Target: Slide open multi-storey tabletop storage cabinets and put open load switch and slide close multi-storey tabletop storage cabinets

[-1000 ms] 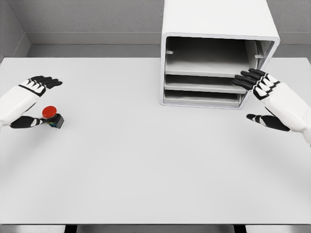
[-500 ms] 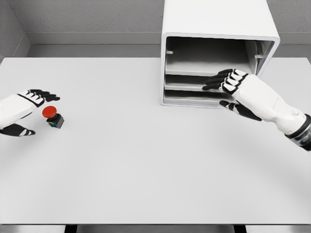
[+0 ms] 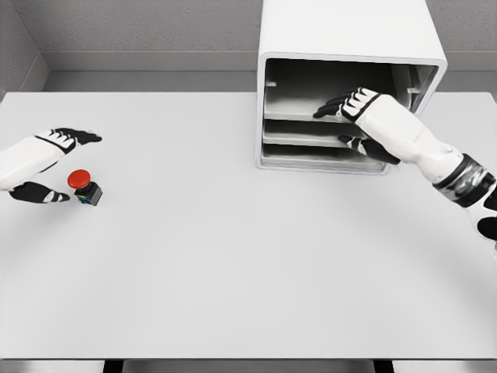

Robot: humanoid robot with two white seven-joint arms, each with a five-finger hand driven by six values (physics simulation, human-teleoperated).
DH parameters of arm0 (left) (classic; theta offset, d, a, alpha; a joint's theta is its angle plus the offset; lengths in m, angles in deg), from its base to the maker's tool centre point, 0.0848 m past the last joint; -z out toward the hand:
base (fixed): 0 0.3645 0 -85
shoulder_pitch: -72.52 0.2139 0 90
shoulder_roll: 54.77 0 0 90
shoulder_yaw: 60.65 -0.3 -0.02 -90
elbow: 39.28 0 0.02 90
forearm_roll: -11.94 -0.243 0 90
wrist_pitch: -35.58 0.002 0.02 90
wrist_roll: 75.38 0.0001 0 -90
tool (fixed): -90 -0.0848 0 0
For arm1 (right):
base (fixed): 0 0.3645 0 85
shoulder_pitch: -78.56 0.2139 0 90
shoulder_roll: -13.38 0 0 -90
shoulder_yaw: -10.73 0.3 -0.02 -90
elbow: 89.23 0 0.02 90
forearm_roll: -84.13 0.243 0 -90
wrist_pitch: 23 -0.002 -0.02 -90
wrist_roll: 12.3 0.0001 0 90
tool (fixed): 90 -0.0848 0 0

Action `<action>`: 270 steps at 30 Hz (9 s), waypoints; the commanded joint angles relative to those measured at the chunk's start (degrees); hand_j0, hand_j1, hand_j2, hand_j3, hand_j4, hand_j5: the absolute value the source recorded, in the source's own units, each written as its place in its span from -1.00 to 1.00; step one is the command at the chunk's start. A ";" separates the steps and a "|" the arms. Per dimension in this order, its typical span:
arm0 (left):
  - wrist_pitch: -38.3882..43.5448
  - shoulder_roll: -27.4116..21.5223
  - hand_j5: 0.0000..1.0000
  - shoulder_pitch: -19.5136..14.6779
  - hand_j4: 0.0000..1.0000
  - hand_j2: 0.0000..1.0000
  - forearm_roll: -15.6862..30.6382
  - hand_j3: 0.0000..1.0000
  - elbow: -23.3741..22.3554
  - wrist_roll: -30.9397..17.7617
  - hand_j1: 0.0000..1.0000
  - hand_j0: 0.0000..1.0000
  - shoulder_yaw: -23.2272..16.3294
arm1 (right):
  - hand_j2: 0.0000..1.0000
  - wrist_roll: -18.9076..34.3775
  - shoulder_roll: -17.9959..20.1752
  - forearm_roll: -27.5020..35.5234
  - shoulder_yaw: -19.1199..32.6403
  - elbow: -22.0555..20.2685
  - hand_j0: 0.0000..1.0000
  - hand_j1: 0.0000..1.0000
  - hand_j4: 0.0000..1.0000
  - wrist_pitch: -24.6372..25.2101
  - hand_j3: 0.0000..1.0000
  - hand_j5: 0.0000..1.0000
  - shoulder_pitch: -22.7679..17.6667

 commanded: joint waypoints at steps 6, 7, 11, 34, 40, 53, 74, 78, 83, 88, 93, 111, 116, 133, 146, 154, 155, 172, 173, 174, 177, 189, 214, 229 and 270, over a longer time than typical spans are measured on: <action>0.18 -0.27 1.00 -0.44 1.00 1.00 0.00 1.00 -3.18 0.02 1.00 1.00 -2.57 | 0.44 0.00 -3.10 0.25 -3.07 5.83 0.44 0.44 0.44 0.01 0.44 0.44 2.72; 0.18 -0.18 1.00 -0.53 1.00 1.00 -0.35 1.00 -3.62 0.02 1.00 1.00 -2.74 | 0.45 0.00 -3.10 0.25 -3.86 6.01 0.45 0.45 0.45 0.01 0.45 0.45 3.34; 0.18 -0.18 1.00 -0.79 1.00 1.00 -0.44 1.00 -4.06 0.02 1.00 1.00 -4.59 | 0.45 0.00 -3.54 0.25 -5.09 8.29 0.45 0.45 0.45 0.01 0.45 0.45 5.27; 0.18 -0.27 0.59 -3.43 0.59 0.59 -0.79 0.59 -8.19 0.02 0.59 0.59 -6.61 | 0.46 -0.09 -4.25 0.43 -8.79 14.27 0.46 0.46 0.46 0.01 0.46 0.46 9.05; 0.18 -0.62 0.55 -3.43 0.55 0.55 -0.79 0.55 -8.81 0.02 0.55 0.55 -6.43 | 0.49 -0.18 -3.46 0.69 -8.70 13.13 0.49 0.49 0.49 0.01 0.49 0.49 8.17; 0.18 -1.06 0.00 -3.34 0.00 0.00 -1.23 0.00 -8.72 0.02 0.00 0.00 -6.17 | 0.49 -0.26 -0.38 1.04 -8.08 8.03 0.49 0.49 0.49 0.01 0.49 0.49 4.75; 0.18 -0.89 -0.33 -3.60 -0.33 -0.33 -0.88 -0.33 -4.59 0.02 -0.33 -0.33 -4.94 | 0.50 -0.44 4.54 1.57 -3.34 0.65 0.50 0.50 0.50 0.01 0.50 0.50 -3.08; 0.18 -0.89 -0.33 -3.60 -0.33 -0.33 -0.79 -0.33 -2.74 0.02 -0.33 -0.33 -3.89 | 0.51 -0.53 4.54 1.57 -3.25 0.30 0.51 0.51 0.51 0.01 0.51 0.51 -3.69; 0.18 -0.89 -0.33 -3.60 -0.33 -0.33 -0.18 -0.33 -0.99 0.02 -0.33 -0.33 -3.80 | 0.53 -0.53 5.33 1.57 -3.25 -0.32 0.53 0.53 0.53 0.01 0.53 0.53 -4.31; 0.18 -0.71 -0.32 -3.60 -0.32 -0.32 -0.09 -0.32 0.51 0.02 -0.32 -0.32 -2.92 | 0.54 -0.35 5.51 1.57 -0.79 -2.25 0.54 0.54 0.54 0.01 0.54 0.54 -6.59; 0.18 -0.54 -0.32 -3.60 -0.32 -0.32 0.00 -0.32 2.27 0.02 -0.32 -0.32 -2.48 | 0.54 -0.26 5.68 1.57 0.97 -4.36 0.54 0.54 0.54 0.01 0.54 0.54 -8.61; 0.18 1.13 -0.32 -5.01 -0.32 -0.32 2.11 -0.32 7.45 0.02 -0.32 -0.32 -2.57 | 0.56 -0.26 7.00 1.57 6.94 -10.69 0.56 0.56 0.56 0.01 0.56 0.56 -14.94; 0.18 3.60 -0.32 -5.80 -0.32 -0.32 2.19 -0.32 8.86 0.02 -0.32 -0.32 -2.65 | 0.56 -0.35 7.00 2.19 10.55 -12.71 0.56 0.56 0.56 0.01 0.56 0.56 -16.44; 0.18 9.31 -0.30 -6.77 -0.30 -0.30 1.40 -0.30 11.85 0.02 -0.30 -0.30 -3.27 | 0.24 -0.18 7.00 6.23 22.50 -12.80 0.24 0.24 0.24 0.01 0.24 0.24 -19.78; 0.18 14.76 -0.29 -9.05 -0.29 -0.29 1.23 -0.29 11.85 0.02 -0.29 -0.29 -5.47 | 0.23 0.70 7.00 5.88 26.98 -3.84 0.23 0.23 0.23 0.01 0.23 0.23 -22.50; 0.18 17.13 -0.30 -10.28 -0.30 -0.30 1.32 -0.30 11.93 0.02 -0.30 -0.30 -6.87 | 0.23 2.20 7.97 5.53 27.07 -1.29 0.23 0.23 0.23 0.01 0.23 0.23 -26.54; 0.18 17.22 -0.29 -10.28 -0.29 -0.29 1.40 -0.29 12.46 0.02 -0.29 -0.29 -6.96 | 0.23 2.28 8.06 5.44 27.07 -1.20 0.23 0.23 0.23 0.01 0.23 0.23 -26.81; 0.18 25.04 -0.30 -13.27 -0.30 -0.30 0.96 -0.30 13.34 0.02 -0.30 -0.30 -10.74 | 0.24 2.02 8.59 5.26 26.81 -3.57 0.24 0.24 0.24 0.01 0.24 0.24 -32.78; 0.18 25.22 -0.30 -13.53 -0.30 -0.30 0.96 -0.30 13.25 0.02 -0.30 -0.30 -11.18 | 0.24 1.93 8.41 5.18 26.81 -4.80 0.24 0.24 0.24 0.01 0.24 0.24 -33.48; 0.18 25.92 -0.30 -13.62 -0.30 -0.30 0.88 -0.30 13.25 0.02 -0.30 -0.30 -11.44 | 0.24 1.93 8.06 5.18 26.98 -5.94 0.24 0.24 0.24 0.01 0.24 0.24 -34.37; 0.18 27.06 -0.30 -14.33 -0.30 -0.30 0.44 -0.30 13.16 0.02 -0.30 -0.30 -12.76 | 0.27 1.93 6.83 5.26 26.98 -8.32 0.27 0.27 0.27 0.01 0.27 0.27 -35.33; 0.18 31.10 -0.30 -15.21 -0.30 -0.30 -1.32 -0.30 12.55 0.02 -0.30 -0.30 -15.05 | 0.28 2.28 2.17 4.65 25.67 -13.33 0.28 0.28 0.28 0.01 0.28 0.28 -36.65; 0.18 34.89 -0.29 -17.58 -0.29 -0.29 -8.35 -0.29 8.59 0.02 -0.29 -0.29 -19.27 | 0.31 2.28 1.03 4.30 25.14 -13.50 0.31 0.31 0.31 0.01 0.31 0.31 -36.56; 0.18 34.89 -0.29 -19.86 -0.29 -0.29 -12.66 -0.29 8.15 0.02 -0.29 -0.29 -21.99 | 0.33 2.28 0.94 4.30 25.31 -13.50 0.33 0.33 0.33 0.01 0.33 0.33 -36.56; 0.18 34.89 -0.29 -26.89 -0.29 -0.29 -13.10 -0.29 2.35 0.02 -0.29 -0.29 -30.08 | 0.34 2.28 0.67 3.77 25.14 -13.50 0.34 0.34 0.34 0.01 0.34 0.34 -36.12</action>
